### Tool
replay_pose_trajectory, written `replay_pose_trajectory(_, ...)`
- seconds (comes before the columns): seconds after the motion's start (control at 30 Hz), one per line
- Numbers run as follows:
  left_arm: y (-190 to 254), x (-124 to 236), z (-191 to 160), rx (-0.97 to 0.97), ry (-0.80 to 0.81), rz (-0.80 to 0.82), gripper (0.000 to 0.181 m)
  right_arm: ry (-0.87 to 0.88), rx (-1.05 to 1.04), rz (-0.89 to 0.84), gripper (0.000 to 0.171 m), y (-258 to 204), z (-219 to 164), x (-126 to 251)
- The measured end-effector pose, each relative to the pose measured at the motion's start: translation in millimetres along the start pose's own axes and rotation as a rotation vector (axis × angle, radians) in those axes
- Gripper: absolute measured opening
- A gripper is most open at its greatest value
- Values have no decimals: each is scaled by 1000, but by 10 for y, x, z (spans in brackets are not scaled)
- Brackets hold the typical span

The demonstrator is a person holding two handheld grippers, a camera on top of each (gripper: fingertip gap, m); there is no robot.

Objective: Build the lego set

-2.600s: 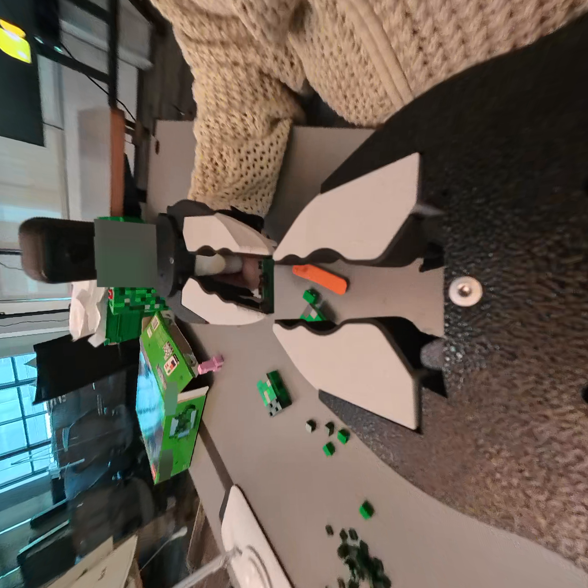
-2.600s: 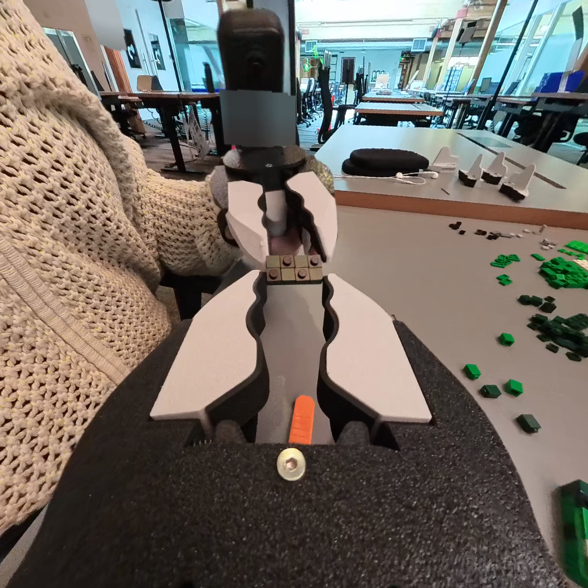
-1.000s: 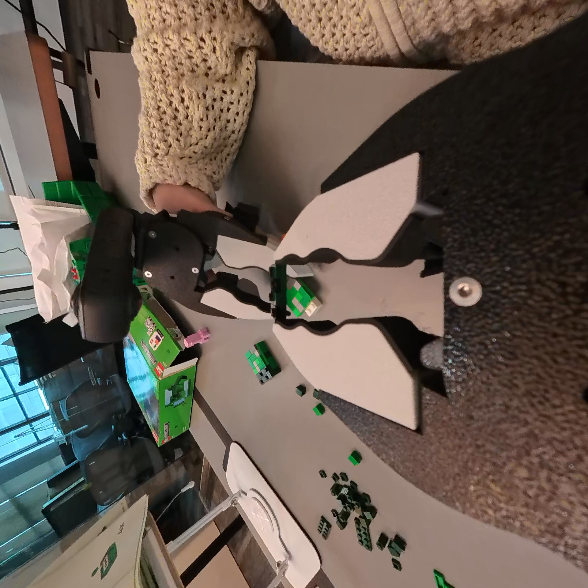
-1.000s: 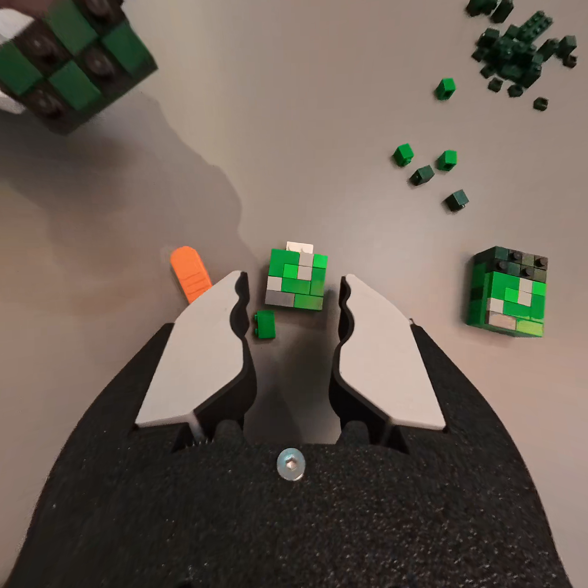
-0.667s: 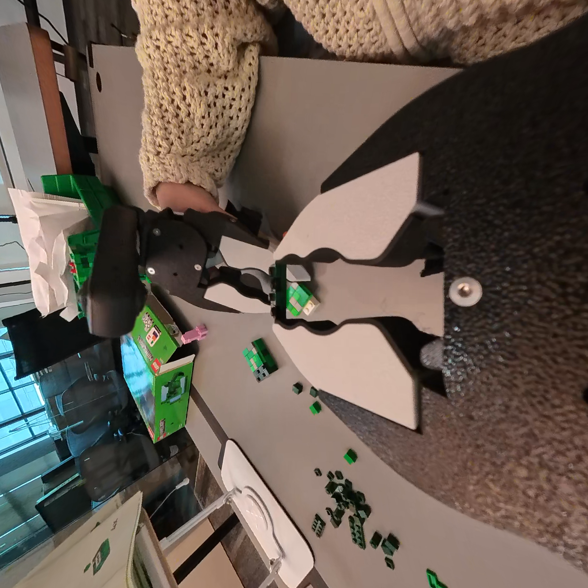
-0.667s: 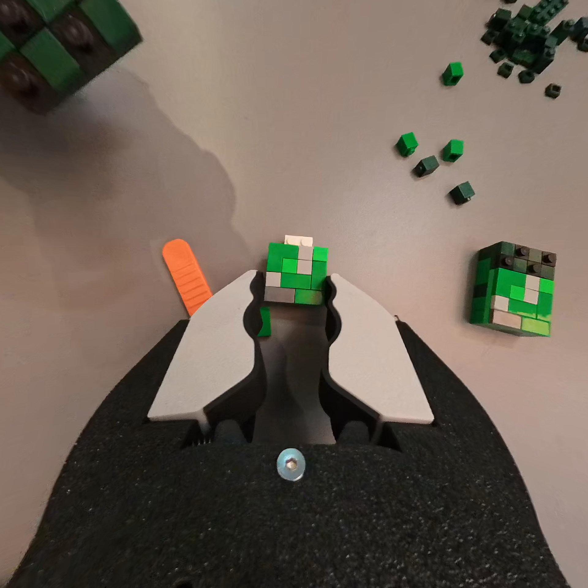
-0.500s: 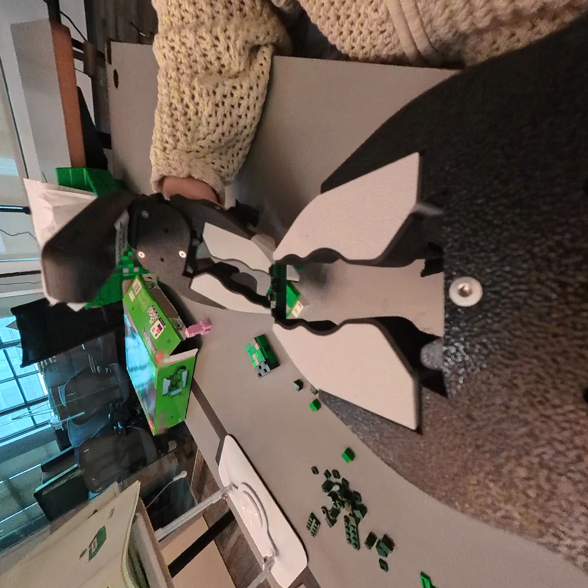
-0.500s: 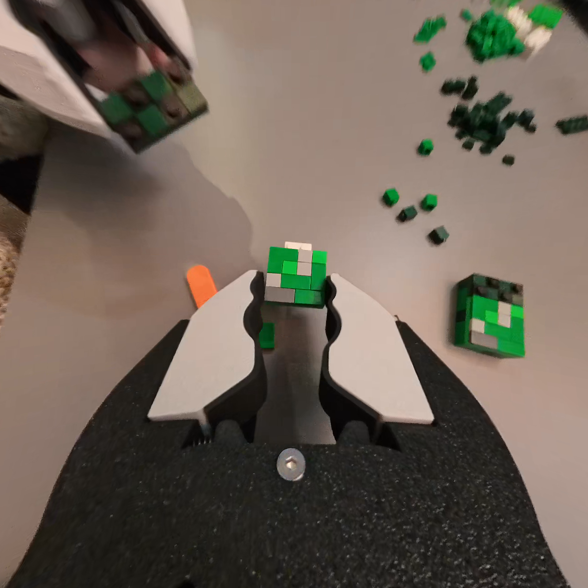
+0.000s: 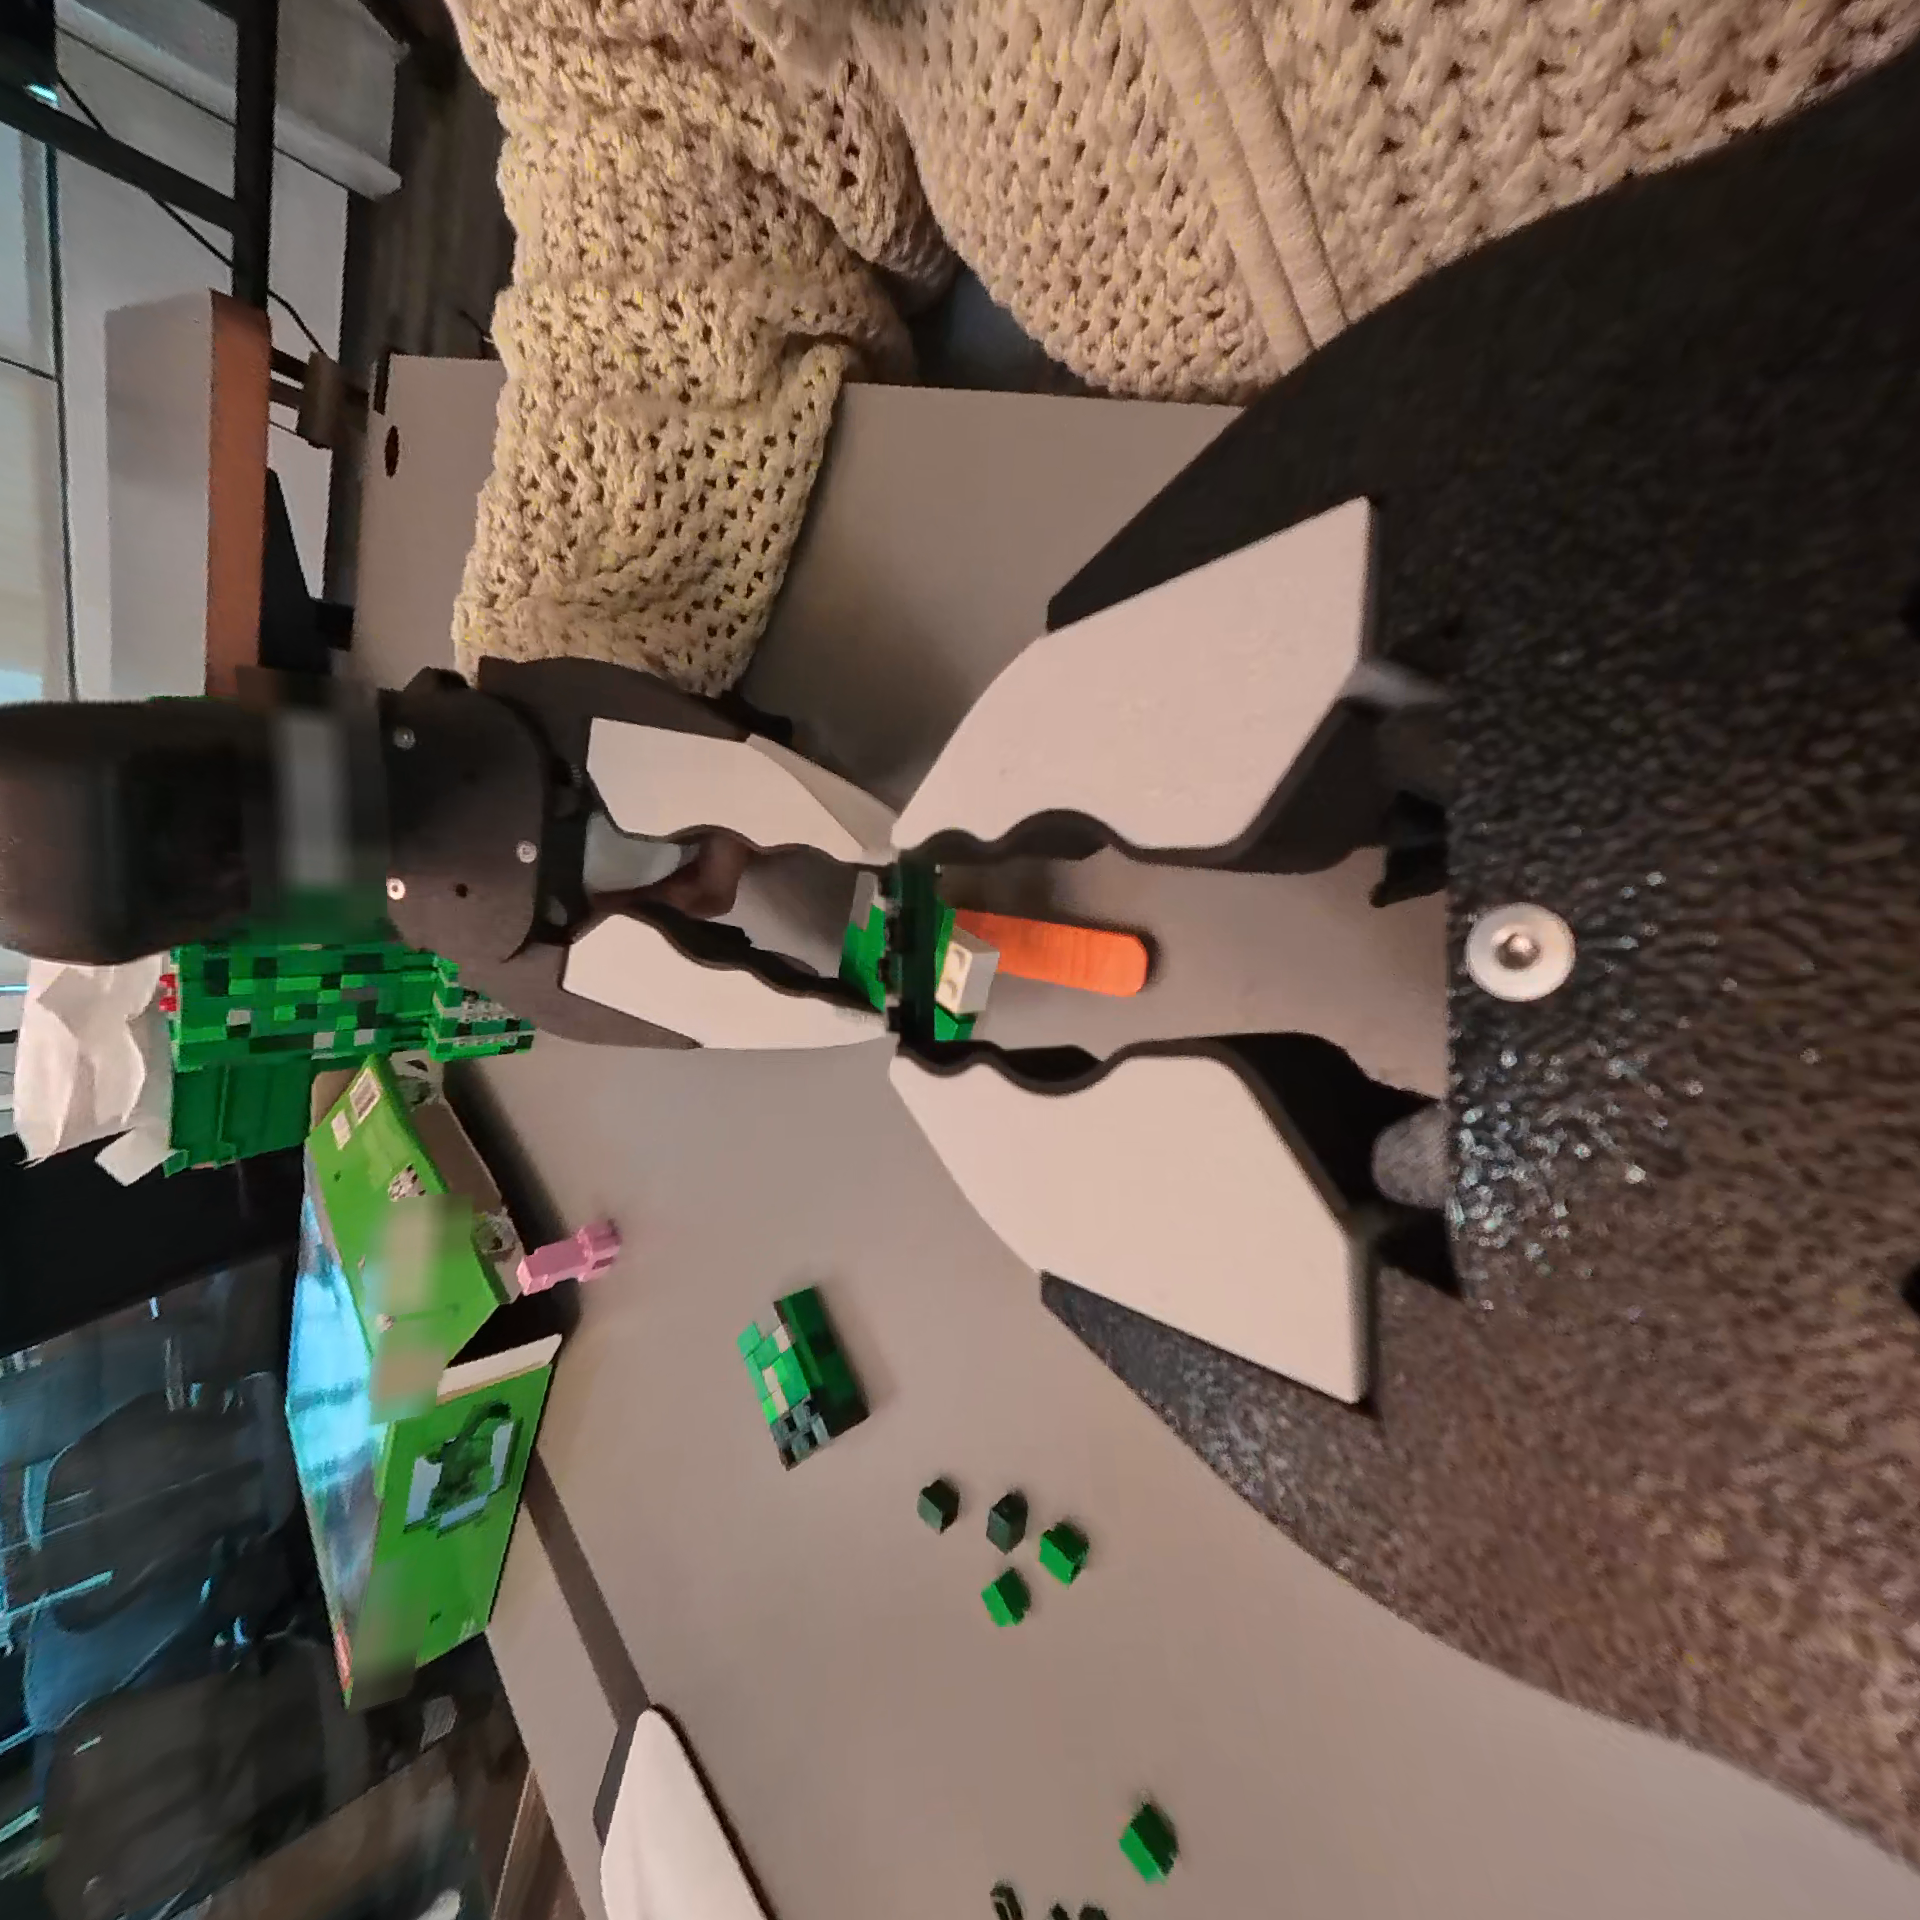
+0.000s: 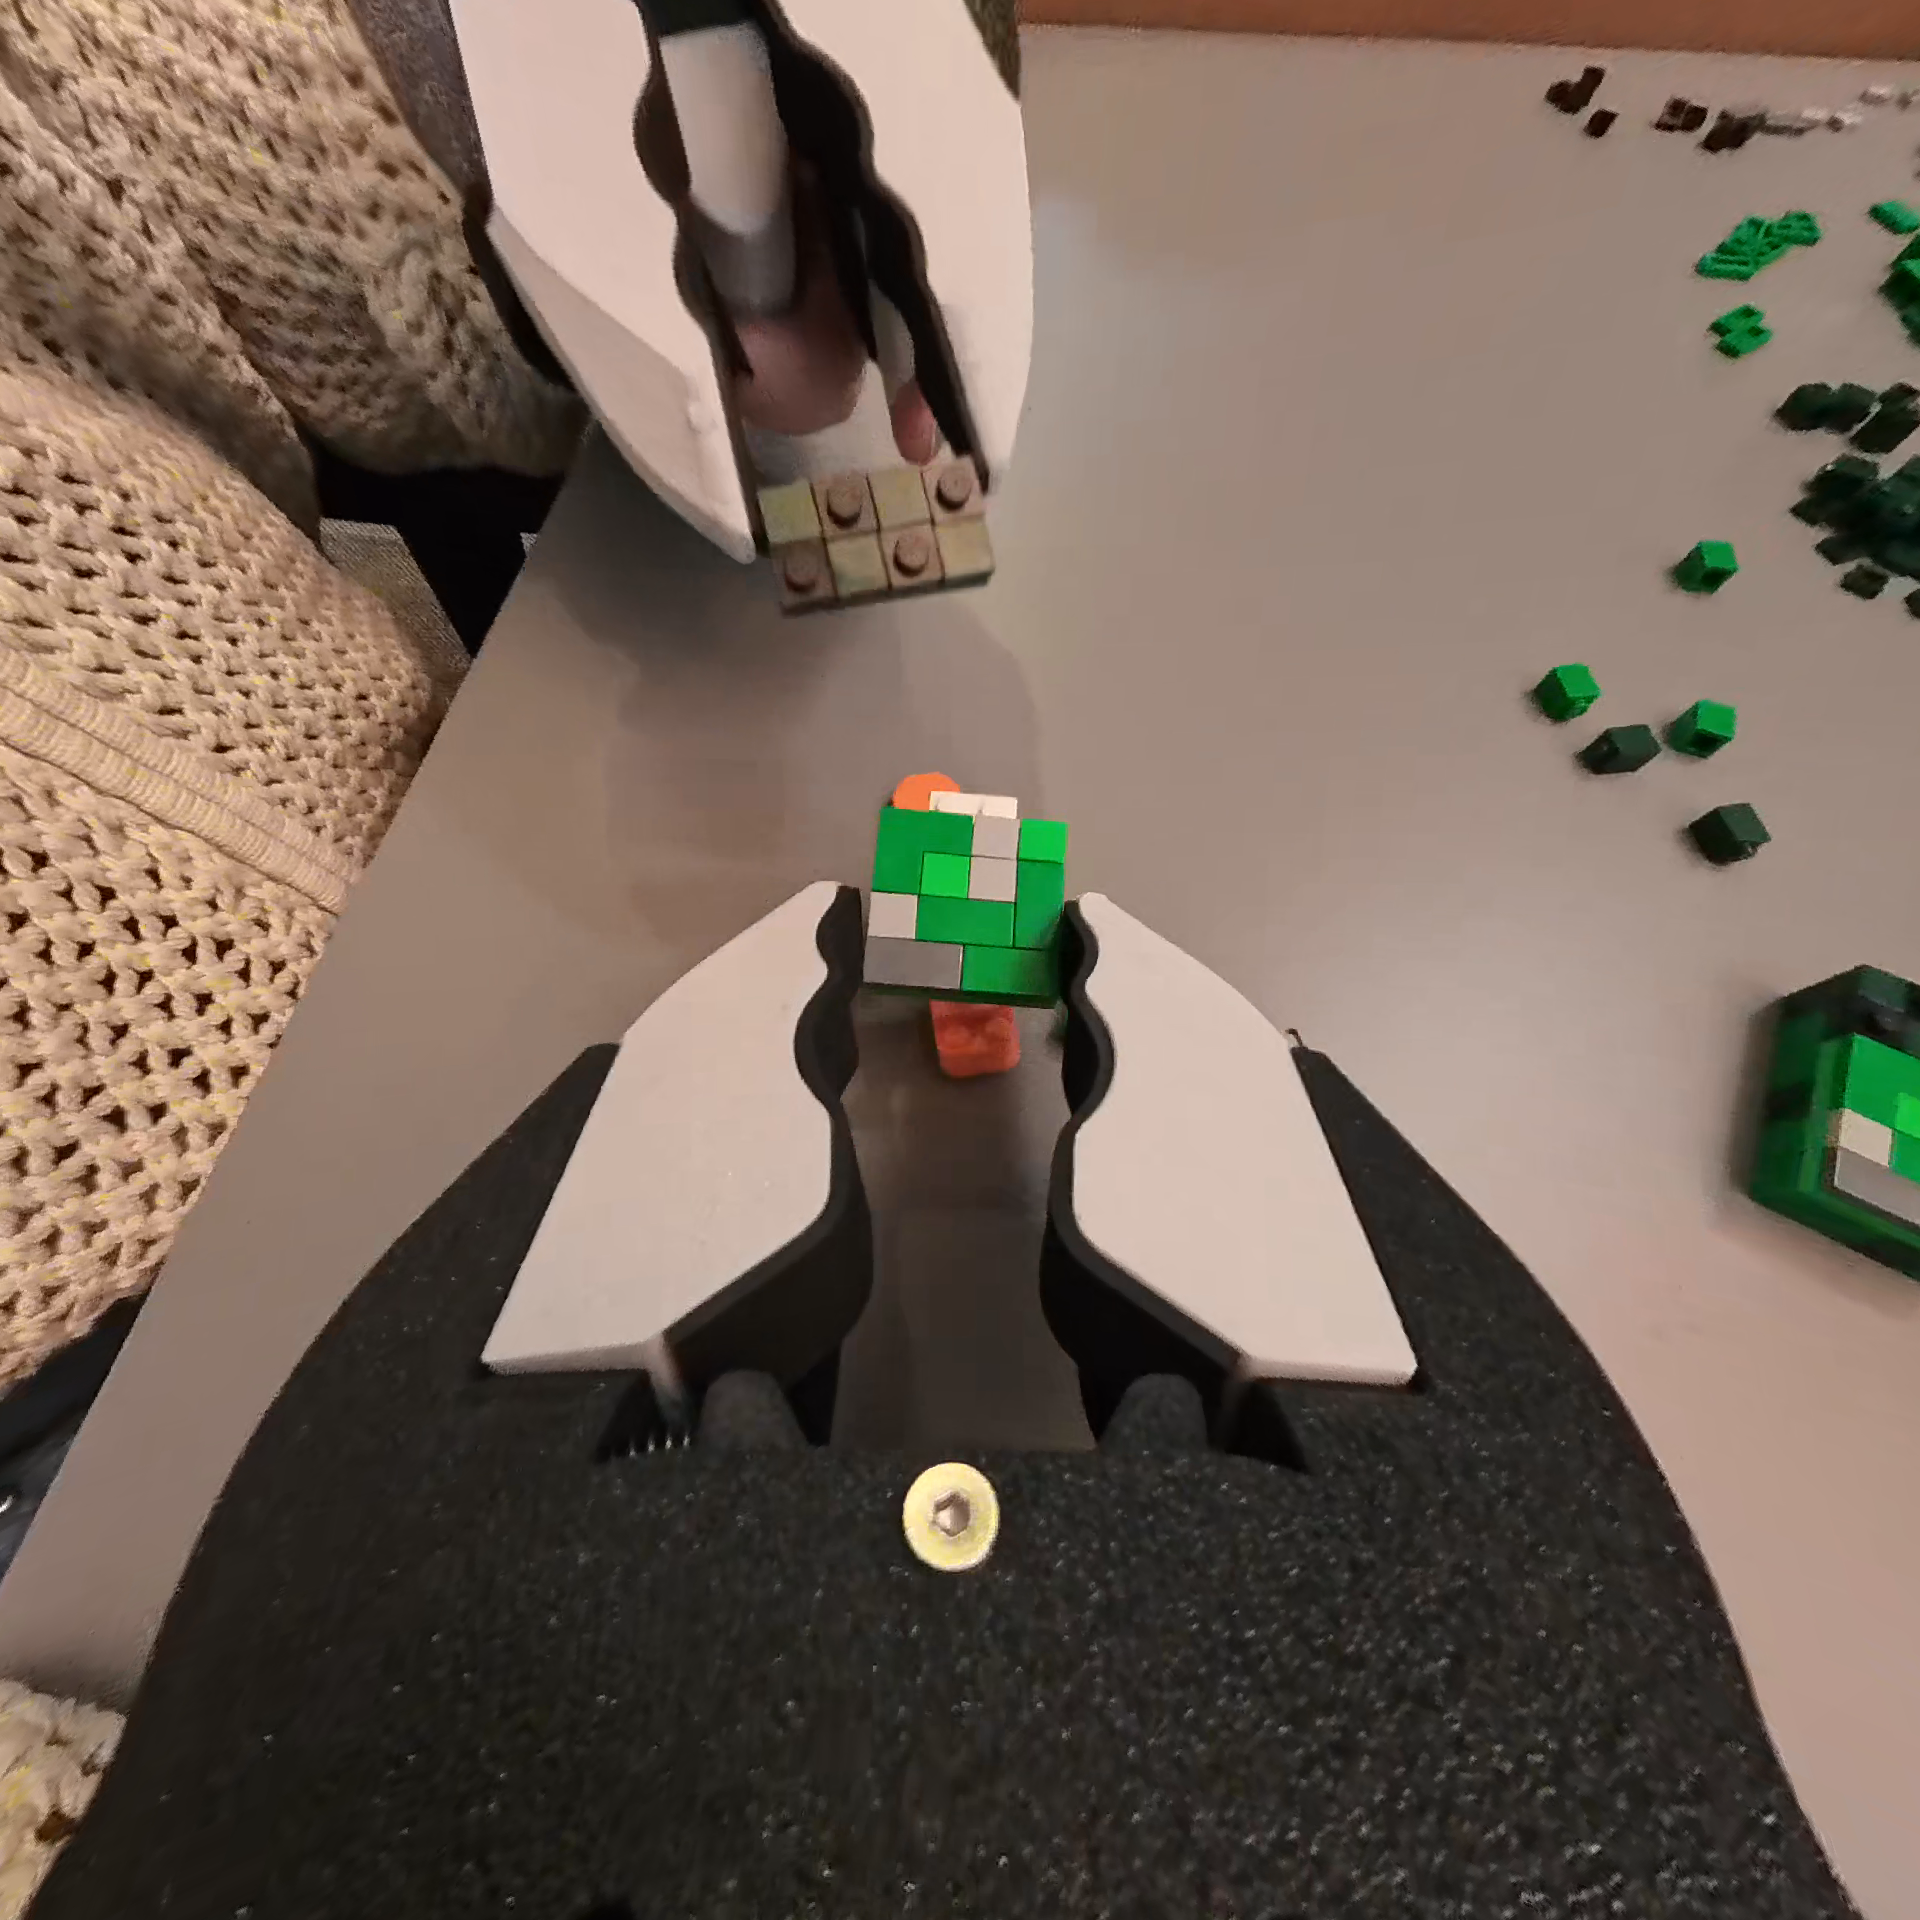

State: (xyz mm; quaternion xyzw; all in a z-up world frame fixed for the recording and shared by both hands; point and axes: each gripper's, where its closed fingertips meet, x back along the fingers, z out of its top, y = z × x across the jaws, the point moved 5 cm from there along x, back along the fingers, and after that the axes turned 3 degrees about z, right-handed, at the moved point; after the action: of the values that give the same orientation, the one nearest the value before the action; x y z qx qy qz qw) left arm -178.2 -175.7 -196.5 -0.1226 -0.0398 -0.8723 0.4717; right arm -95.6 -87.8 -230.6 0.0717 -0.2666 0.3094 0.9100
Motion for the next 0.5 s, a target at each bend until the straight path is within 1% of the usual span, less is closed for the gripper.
replay_pose_trajectory(0.3, -49, -16, -2, 25, -20, 33, 33, 31, -4, -54, 36, 7, -23, 139)
replay_pose_trajectory(0.47, -57, -11, 4, 28, -16, 36, 33, 89, -28, 118, 36, -215, 20, 199)
replay_pose_trajectory(0.5, -57, -9, 5, 28, -16, 36, 33, 83, -38, 130, 36, -232, 12, 199)
